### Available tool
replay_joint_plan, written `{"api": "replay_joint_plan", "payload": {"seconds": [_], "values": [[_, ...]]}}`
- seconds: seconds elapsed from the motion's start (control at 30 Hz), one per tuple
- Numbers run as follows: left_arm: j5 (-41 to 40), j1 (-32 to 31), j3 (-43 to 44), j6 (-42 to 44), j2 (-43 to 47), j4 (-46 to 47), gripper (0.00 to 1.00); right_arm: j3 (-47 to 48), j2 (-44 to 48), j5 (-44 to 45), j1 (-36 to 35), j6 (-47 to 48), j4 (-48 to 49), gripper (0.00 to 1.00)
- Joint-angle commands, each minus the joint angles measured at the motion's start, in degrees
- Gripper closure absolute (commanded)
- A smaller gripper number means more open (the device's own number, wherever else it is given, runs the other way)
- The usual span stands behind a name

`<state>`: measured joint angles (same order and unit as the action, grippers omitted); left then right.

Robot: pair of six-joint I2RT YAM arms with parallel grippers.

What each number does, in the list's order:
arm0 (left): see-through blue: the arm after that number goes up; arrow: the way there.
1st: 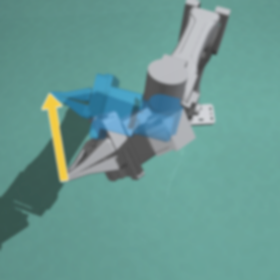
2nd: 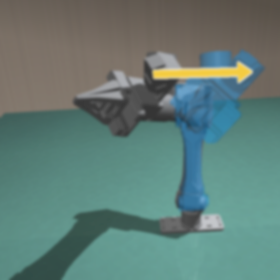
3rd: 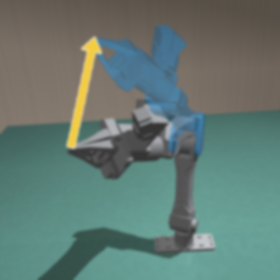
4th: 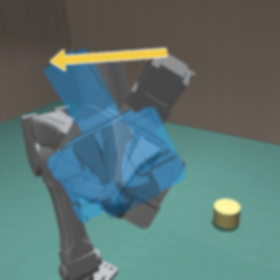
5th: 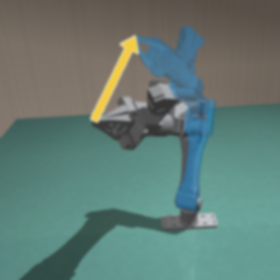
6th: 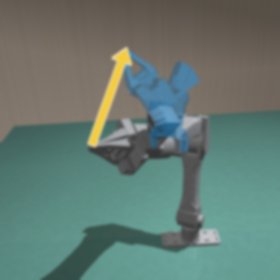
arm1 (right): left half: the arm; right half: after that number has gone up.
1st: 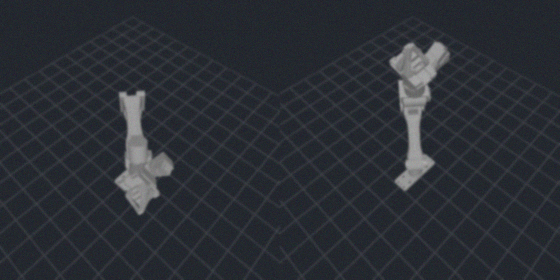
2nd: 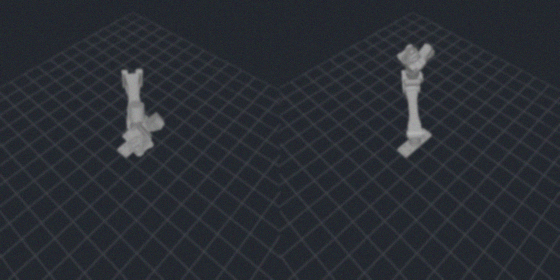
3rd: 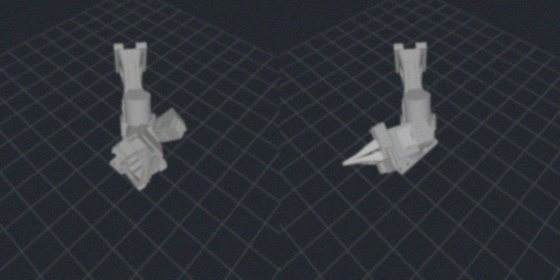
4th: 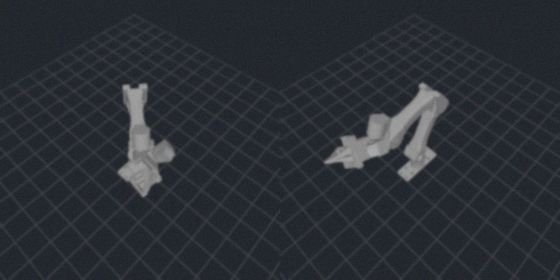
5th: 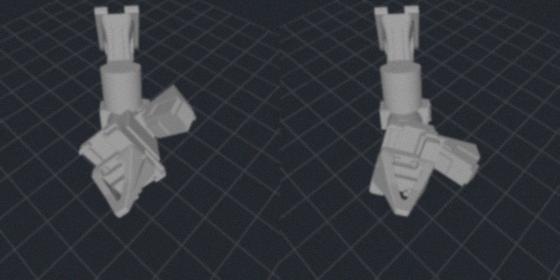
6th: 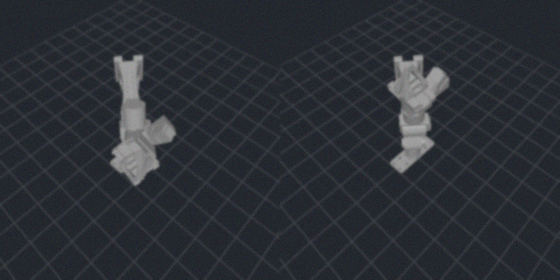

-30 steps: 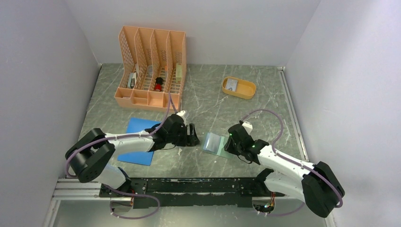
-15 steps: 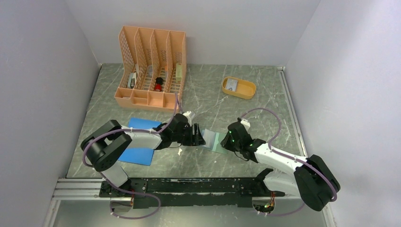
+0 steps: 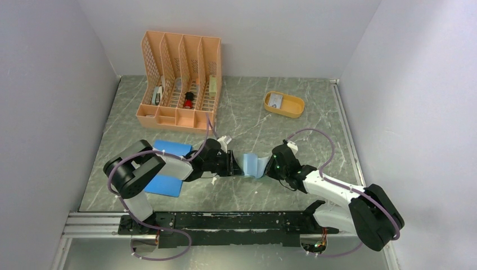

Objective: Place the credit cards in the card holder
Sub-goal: Open the card holder at the center of the board.

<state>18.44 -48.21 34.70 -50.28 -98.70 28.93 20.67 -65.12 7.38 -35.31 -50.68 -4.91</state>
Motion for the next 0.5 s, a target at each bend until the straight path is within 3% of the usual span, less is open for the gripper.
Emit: {"api": "replay_joint_plan", "payload": {"seconds": [0.0, 0.27, 0.47], "values": [[5.1, -0.4, -1.4, -2.8, 0.6, 10.0, 0.68, -2.9, -2.1, -1.1, 0.3, 1.3, -4.4, 0.77], [7.8, -0.5, -1.7, -5.0, 0.2, 16.6, 0.59, -3.2, -1.3, -1.5, 0.4, 1.6, -4.0, 0.77], [7.6, -0.4, -0.7, -4.6, 0.6, 15.2, 0.55, -3.3, -1.1, -1.5, 0.5, 1.7, -4.0, 0.77]]}}
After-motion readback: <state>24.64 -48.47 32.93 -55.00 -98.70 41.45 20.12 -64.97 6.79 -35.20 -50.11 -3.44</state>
